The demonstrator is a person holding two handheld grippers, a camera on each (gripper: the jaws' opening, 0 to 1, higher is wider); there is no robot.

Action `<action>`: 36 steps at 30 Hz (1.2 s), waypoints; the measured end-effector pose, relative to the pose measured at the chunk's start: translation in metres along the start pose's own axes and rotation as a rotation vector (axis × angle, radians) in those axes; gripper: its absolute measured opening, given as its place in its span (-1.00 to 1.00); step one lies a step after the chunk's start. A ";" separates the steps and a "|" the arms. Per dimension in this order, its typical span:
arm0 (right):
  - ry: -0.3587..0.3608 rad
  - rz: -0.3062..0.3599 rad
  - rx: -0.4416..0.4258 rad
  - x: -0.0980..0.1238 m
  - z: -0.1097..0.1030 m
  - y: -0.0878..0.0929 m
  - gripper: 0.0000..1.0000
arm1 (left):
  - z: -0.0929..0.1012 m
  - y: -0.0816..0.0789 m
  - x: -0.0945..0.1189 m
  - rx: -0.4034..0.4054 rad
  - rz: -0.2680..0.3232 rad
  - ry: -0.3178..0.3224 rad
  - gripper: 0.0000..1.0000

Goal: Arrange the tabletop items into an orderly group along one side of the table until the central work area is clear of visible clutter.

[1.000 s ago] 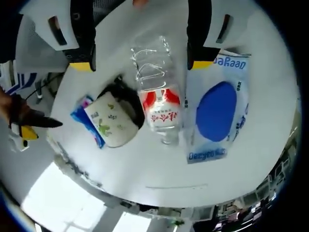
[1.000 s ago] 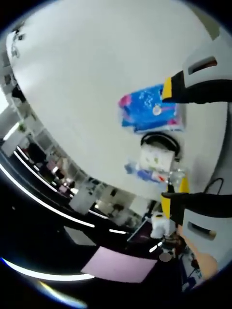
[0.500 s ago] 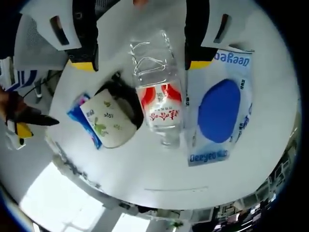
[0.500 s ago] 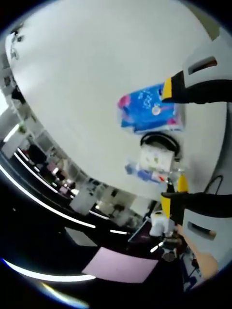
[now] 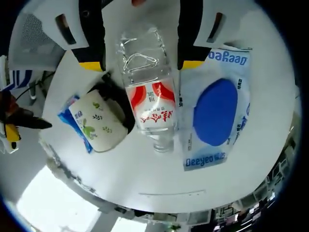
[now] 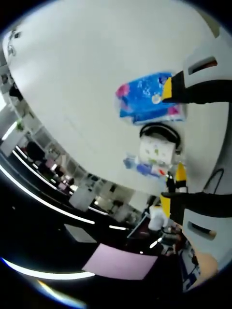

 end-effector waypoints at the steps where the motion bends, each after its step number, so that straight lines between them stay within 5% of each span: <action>1: -0.001 -0.002 0.001 -0.001 0.000 0.000 0.44 | -0.001 0.000 0.000 0.000 0.000 -0.004 0.05; 4: -0.003 -0.004 0.006 -0.004 -0.002 -0.002 0.44 | 0.002 0.002 -0.002 0.052 -0.013 0.027 -0.12; 10: -0.039 -0.008 0.027 -0.021 -0.016 -0.015 0.43 | 0.001 0.003 -0.002 0.051 0.009 0.006 -0.15; 21: -0.118 -0.020 0.043 -0.089 -0.057 -0.065 0.27 | 0.001 0.004 -0.001 0.075 0.023 0.006 -0.17; 31: -0.067 -0.168 0.083 -0.165 -0.062 -0.080 0.19 | 0.001 0.006 -0.001 0.094 0.053 -0.002 -0.17; 36: -0.086 -0.262 0.063 -0.197 -0.067 -0.063 0.18 | 0.001 0.007 0.000 0.115 0.075 -0.012 -0.17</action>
Point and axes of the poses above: the point that each gripper's makers call its tool centre point, and the gripper's own axes: x roughly backward along the fingers, z roughly to its right, y roughly out of its underside, the point moved 6 cm from there along x, roughly backward along the fingers, and after that the axes turned 9 degrees about -y, right-handed, at the moved point
